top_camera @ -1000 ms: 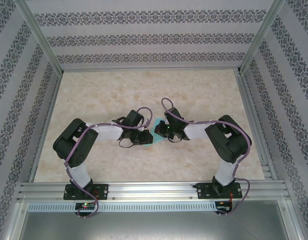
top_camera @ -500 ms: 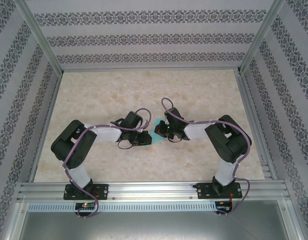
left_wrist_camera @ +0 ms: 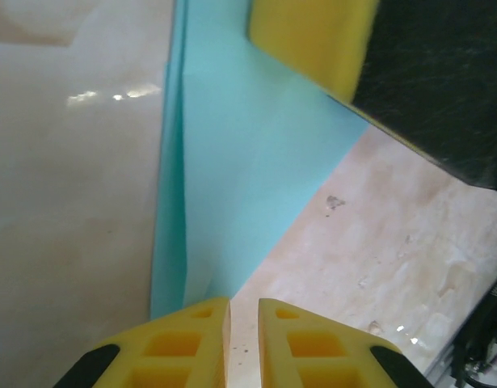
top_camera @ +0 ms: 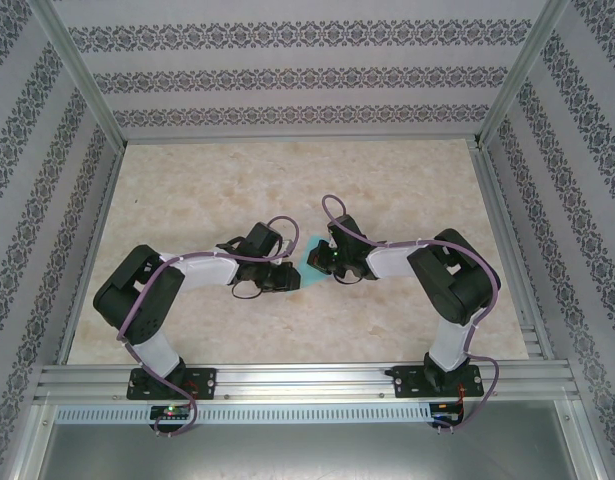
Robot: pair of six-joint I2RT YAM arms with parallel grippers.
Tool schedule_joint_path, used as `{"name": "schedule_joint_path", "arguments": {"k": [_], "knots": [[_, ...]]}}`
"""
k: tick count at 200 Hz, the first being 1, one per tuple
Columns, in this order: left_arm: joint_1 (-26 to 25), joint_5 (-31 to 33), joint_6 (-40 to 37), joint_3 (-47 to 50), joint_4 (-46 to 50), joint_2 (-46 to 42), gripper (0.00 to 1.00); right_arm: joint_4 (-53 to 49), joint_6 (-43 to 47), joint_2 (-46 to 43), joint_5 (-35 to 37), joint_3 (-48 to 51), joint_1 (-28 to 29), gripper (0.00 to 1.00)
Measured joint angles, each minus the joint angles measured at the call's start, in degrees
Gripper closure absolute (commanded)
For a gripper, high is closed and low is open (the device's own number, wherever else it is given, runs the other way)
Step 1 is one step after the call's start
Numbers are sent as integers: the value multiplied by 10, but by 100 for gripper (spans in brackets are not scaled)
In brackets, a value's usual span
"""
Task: Fold a paper plane with a square sheet of paper (pick it up from the middle)
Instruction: Fourth fold the wing at the center of the table.
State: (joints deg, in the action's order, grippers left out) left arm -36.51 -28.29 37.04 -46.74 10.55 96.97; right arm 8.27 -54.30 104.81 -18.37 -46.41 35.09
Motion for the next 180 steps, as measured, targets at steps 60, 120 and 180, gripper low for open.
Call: {"name": "schedule_joint_path", "arguments": {"k": [60,120,180], "knots": [[0,40,-14,0,19,0,84,0,-3,4,-4,-4,-3,100],[0,42,-20,6,14,-1,83,-1,-3,4,-4,-4,-3,100],[20,30,-20,48,-12,-26,87,-4,-3,5,-4,-7,-3,100]]}}
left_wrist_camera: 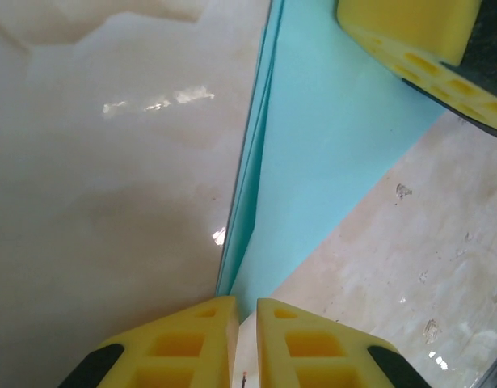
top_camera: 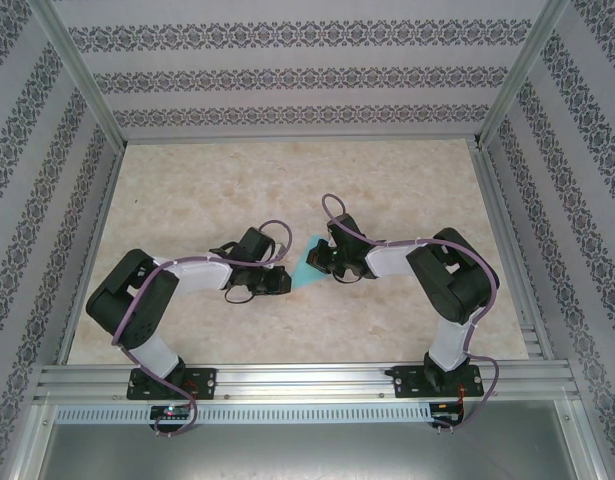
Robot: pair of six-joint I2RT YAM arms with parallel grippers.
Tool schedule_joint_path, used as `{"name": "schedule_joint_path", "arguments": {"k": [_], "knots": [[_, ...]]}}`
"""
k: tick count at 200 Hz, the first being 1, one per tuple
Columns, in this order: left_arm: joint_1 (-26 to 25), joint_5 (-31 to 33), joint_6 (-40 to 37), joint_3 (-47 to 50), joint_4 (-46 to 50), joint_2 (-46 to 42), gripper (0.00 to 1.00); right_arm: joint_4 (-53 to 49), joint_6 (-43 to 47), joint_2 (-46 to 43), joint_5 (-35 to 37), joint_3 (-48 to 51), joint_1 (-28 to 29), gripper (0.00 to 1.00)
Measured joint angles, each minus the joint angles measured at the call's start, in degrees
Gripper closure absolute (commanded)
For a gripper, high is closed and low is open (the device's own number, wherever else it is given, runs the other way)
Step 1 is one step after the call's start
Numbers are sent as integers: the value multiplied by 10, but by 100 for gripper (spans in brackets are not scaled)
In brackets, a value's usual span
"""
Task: Fold a paper plane with a square sheet of paper (pick it up from the middle)
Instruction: Fourth fold the wing at the center of the table.
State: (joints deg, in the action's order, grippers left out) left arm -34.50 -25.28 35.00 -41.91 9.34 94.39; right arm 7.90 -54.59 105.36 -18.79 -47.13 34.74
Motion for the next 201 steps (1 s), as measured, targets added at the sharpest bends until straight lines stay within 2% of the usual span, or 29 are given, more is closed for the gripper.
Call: {"name": "schedule_joint_path", "arguments": {"k": [28,93,156,201], "knots": [[16,-15,2,17,-14,-8,93,0,0,1,0,0,0,100],[24,-69,19,17,-10,-49,95,-1,0,2,0,-2,0,100],[21,-78,33,-23,-45,26,98,-2,0,4,-4,-4,0,100],[21,-68,29,-21,-40,36,99,-2,0,4,-5,-4,0,100]]}}
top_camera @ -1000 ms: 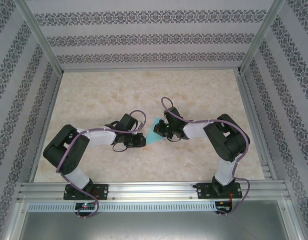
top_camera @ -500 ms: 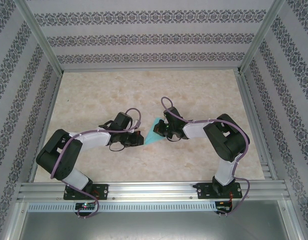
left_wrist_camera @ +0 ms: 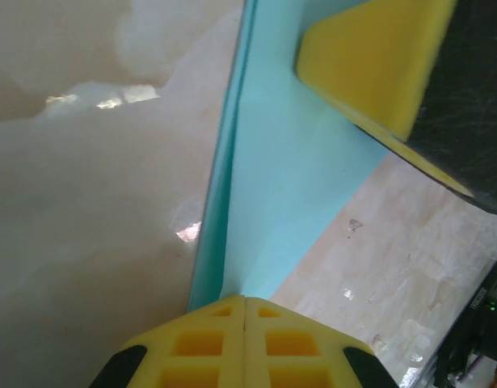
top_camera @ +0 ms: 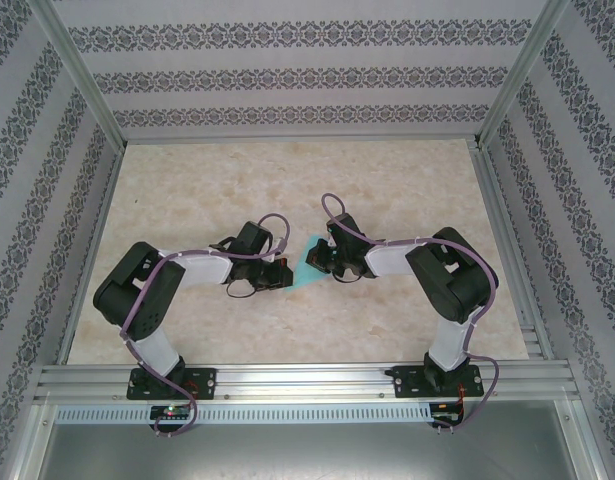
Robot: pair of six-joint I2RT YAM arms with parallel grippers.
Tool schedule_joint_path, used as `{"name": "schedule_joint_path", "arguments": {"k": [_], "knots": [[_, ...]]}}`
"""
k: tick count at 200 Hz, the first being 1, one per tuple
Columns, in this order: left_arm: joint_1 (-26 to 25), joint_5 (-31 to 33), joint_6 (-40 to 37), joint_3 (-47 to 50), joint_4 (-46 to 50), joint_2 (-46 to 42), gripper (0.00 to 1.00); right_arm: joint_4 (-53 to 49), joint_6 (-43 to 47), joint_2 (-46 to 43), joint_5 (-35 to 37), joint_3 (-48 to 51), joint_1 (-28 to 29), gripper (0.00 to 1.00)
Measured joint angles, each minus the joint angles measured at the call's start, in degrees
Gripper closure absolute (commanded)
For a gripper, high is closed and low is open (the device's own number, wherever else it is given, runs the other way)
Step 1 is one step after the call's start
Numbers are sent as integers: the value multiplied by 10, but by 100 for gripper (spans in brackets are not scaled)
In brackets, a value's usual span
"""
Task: Fold a paper plane with a square sheet of paper (pick it up from the middle)
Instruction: Fourth fold the wing at the center of the table.
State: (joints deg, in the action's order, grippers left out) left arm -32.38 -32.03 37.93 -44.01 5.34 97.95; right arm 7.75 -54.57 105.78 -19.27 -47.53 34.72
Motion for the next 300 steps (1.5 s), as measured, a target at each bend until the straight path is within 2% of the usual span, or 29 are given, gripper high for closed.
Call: {"name": "schedule_joint_path", "arguments": {"k": [45,88,160,214,261,300], "knots": [[0,24,-13,3,9,-2,100,-5,17,-7,-2,-1,0,100],[0,26,-15,6,9,-4,100,-50,54,-41,-6,-2,5,100],[0,26,-15,6,9,-4,100,-20,32,-38,-14,5,71,100],[0,26,-14,10,5,-6,100,-17,25,-16,-15,5,74,100],[0,37,-12,12,5,-10,100,-8,35,-9,-40,5,52,100],[0,43,-13,16,4,-13,100,-8,66,-8,-51,5,-24,100]]}}
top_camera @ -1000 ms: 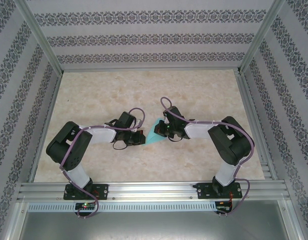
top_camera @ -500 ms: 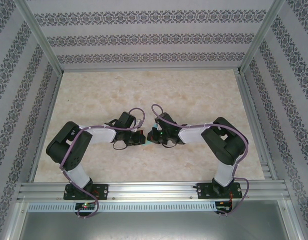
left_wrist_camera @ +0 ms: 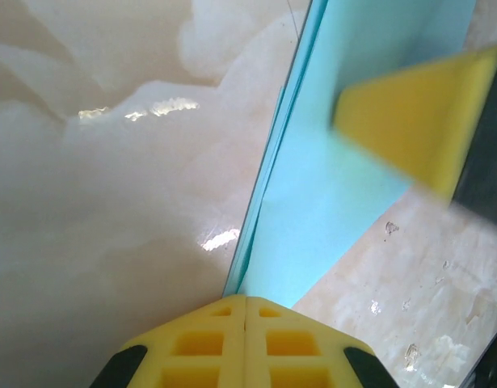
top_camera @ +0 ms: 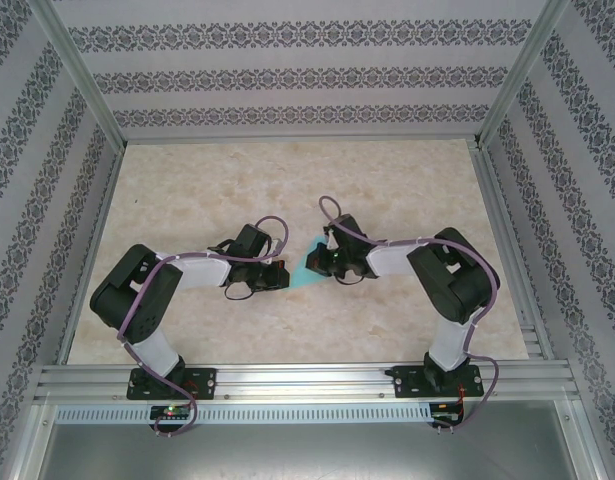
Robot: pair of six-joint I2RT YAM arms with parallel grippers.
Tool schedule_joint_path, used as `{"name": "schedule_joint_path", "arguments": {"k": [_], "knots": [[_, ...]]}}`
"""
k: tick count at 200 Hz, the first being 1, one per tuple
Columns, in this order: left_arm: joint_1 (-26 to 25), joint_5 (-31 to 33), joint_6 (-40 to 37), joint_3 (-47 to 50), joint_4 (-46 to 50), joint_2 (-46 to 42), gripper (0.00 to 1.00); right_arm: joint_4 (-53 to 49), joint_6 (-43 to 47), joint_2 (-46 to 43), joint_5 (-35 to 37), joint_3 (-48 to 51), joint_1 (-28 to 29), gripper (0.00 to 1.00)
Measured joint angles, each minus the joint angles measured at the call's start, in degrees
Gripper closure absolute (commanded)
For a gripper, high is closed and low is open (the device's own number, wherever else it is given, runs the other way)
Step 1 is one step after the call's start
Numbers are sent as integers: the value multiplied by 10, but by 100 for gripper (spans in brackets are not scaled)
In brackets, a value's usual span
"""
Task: Fold a paper plane with a square sheet of paper (pick it up from the middle)
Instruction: Fourth fold the wing at the center of the table.
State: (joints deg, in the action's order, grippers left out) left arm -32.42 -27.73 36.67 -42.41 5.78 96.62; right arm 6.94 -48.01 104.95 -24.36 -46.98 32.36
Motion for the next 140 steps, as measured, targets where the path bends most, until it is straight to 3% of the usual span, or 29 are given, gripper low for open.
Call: {"name": "schedule_joint_path", "arguments": {"k": [46,90,115,140], "knots": [[0,2,0,2,-4,-1,100,-4,35,15,-47,-11,-78,100],[0,2,0,2,-4,-1,100,-35,63,-9,-13,-14,-122,100],[0,2,0,2,-2,-2,100,-42,64,-56,12,-5,-104,100],[0,2,0,2,-2,-2,100,-33,55,-83,27,3,-40,100]]}}
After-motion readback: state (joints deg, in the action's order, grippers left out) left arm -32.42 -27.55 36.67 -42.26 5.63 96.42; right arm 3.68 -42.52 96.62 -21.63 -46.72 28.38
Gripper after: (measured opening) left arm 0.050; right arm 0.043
